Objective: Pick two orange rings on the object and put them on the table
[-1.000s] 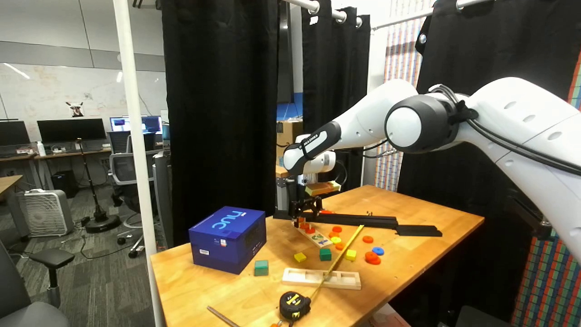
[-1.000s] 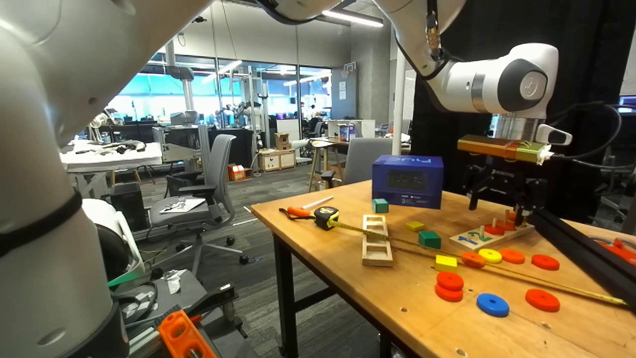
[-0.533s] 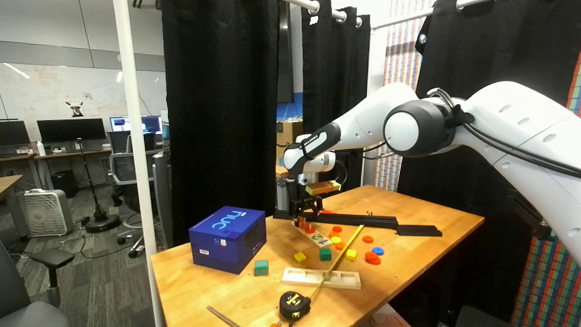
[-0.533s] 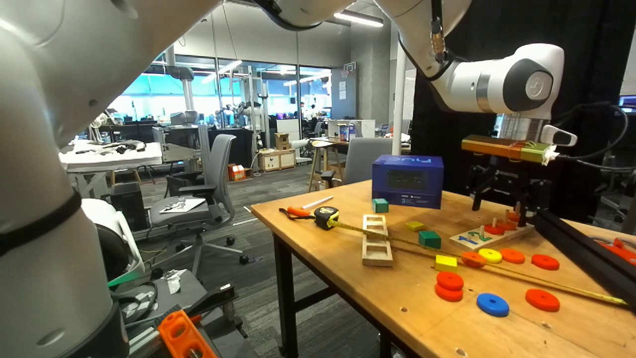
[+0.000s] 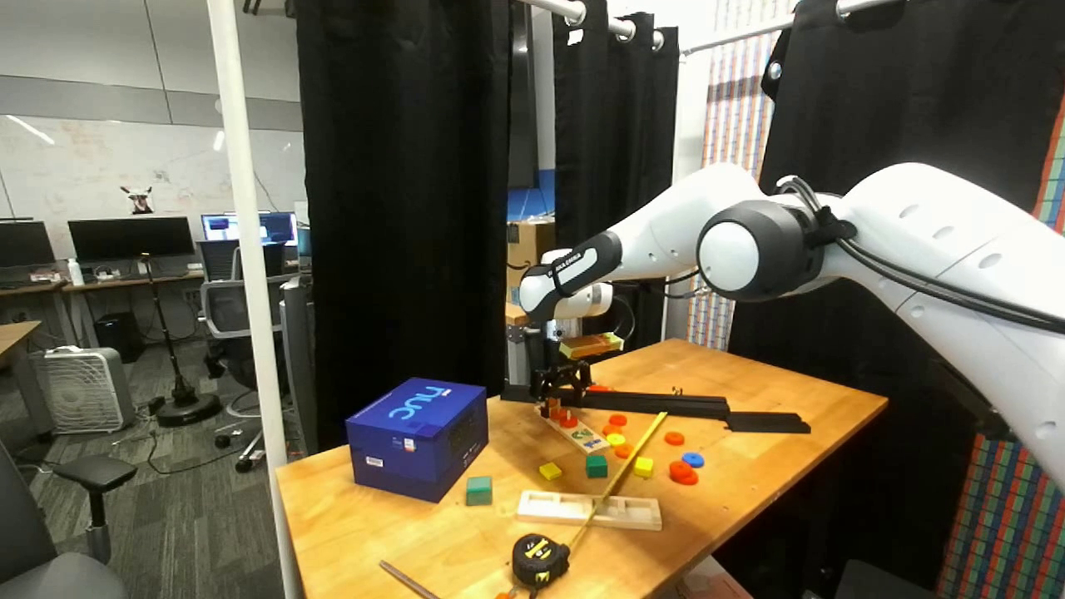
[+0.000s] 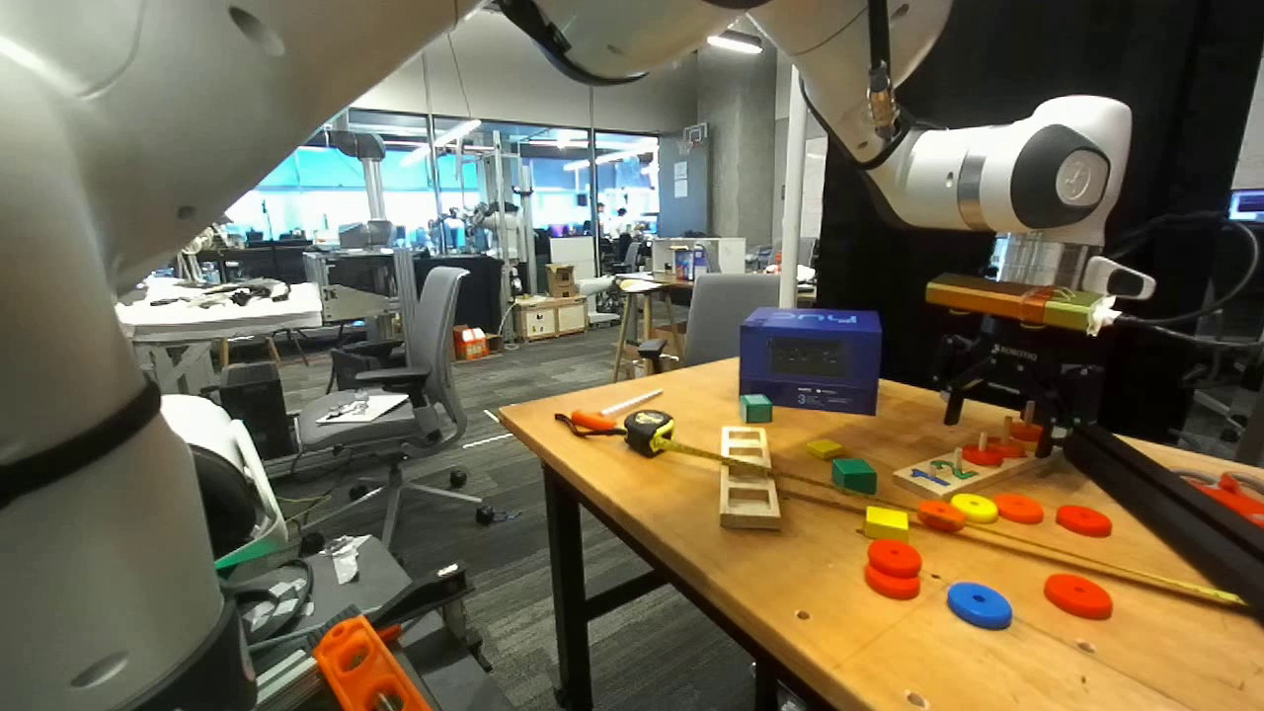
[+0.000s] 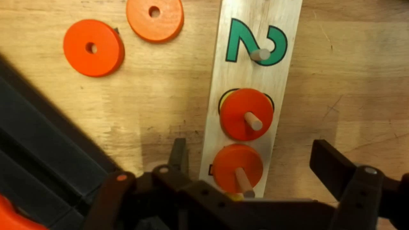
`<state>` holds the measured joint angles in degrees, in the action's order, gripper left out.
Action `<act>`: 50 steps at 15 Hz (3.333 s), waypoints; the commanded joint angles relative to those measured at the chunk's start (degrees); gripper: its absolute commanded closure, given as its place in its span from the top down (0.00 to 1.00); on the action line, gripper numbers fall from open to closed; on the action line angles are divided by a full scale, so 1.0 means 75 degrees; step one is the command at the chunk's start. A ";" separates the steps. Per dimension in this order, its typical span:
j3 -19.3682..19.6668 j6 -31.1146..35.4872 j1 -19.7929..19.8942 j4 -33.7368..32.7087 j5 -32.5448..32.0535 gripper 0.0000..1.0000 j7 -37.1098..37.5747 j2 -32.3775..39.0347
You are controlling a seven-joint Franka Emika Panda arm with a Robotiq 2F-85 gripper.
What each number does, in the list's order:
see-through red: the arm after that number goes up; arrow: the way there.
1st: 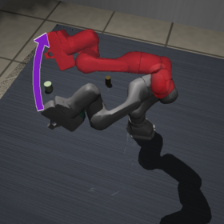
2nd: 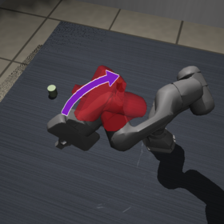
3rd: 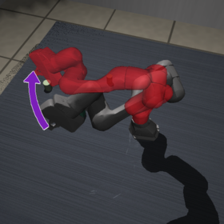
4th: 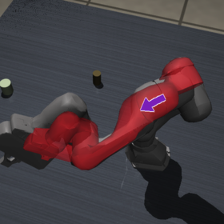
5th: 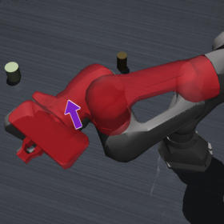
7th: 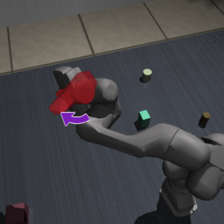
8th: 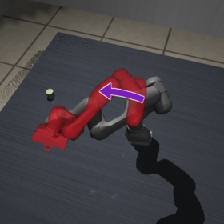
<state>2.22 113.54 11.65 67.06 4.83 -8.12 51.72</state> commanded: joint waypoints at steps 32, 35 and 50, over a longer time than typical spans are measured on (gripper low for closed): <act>-0.0018 -0.1183 0.0129 -0.2472 -0.0018 0.17 -0.0150 0.1297; -0.0005 -0.1177 0.0136 -0.2421 -0.0021 0.17 -0.0137 0.1237; 0.0288 -0.0999 0.0156 -0.1921 -0.0073 0.17 -0.0040 0.0216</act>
<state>3.77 106.17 12.83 50.91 4.82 -8.53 56.80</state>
